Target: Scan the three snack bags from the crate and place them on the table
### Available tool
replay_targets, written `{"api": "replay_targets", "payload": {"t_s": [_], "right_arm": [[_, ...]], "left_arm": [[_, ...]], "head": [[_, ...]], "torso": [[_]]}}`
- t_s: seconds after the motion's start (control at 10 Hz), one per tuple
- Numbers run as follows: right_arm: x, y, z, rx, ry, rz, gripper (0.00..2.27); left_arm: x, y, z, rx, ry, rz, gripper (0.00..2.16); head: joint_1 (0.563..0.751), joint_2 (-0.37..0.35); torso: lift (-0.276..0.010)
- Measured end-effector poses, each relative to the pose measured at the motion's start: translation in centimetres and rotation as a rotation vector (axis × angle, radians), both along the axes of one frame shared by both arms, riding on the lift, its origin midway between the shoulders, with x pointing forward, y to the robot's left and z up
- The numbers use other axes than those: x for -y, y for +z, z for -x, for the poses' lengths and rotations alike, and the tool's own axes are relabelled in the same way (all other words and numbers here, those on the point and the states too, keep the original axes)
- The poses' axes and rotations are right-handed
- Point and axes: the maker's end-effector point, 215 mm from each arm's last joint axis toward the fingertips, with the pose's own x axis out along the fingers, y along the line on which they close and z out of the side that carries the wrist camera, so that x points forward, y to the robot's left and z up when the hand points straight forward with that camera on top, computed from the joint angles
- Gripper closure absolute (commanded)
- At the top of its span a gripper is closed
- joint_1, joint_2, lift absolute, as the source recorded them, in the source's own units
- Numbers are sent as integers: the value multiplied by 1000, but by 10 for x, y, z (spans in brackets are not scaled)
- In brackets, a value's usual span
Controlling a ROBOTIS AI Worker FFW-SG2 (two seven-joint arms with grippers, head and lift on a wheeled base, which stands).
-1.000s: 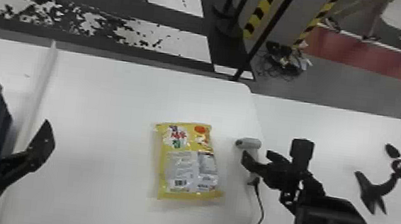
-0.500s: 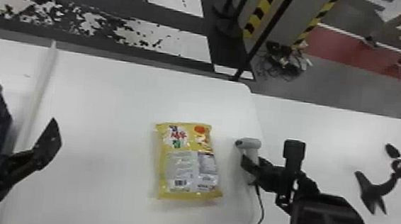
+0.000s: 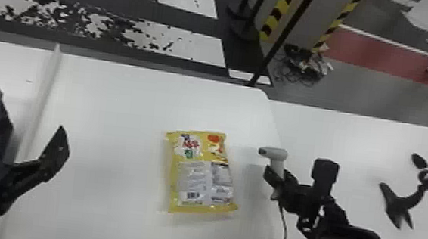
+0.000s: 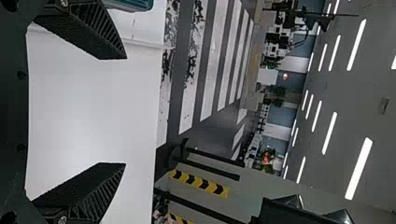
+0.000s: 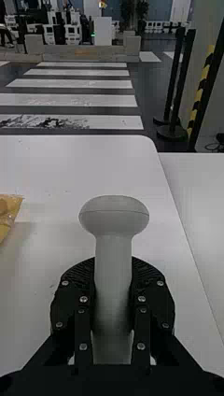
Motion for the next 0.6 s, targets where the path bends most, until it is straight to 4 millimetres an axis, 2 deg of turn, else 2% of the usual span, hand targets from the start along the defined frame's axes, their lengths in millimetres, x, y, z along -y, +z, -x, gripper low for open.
{"api": "replay_targets", "payload": {"t_s": [0.1,0.3,0.4,0.6], "right_arm": [[-3,19,8,30,-19,3,2219],[-25,49,24,66,-22,-45,2219],[-40,58,33,64,-17,-74,2223],[-67,60,52,36,-4,-116,2223]], "left_arm": [[0,3,0,5,-4,-3,53],[2,6,1,8,-13,-8,53],[4,6,2,8,-18,-6,53],[6,6,3,7,-23,-5,53]], "head": [[695,-350],[695,-350],[695,-350],[695,-350]], "torso": [[-62],[-62],[-62],[-62]]}}
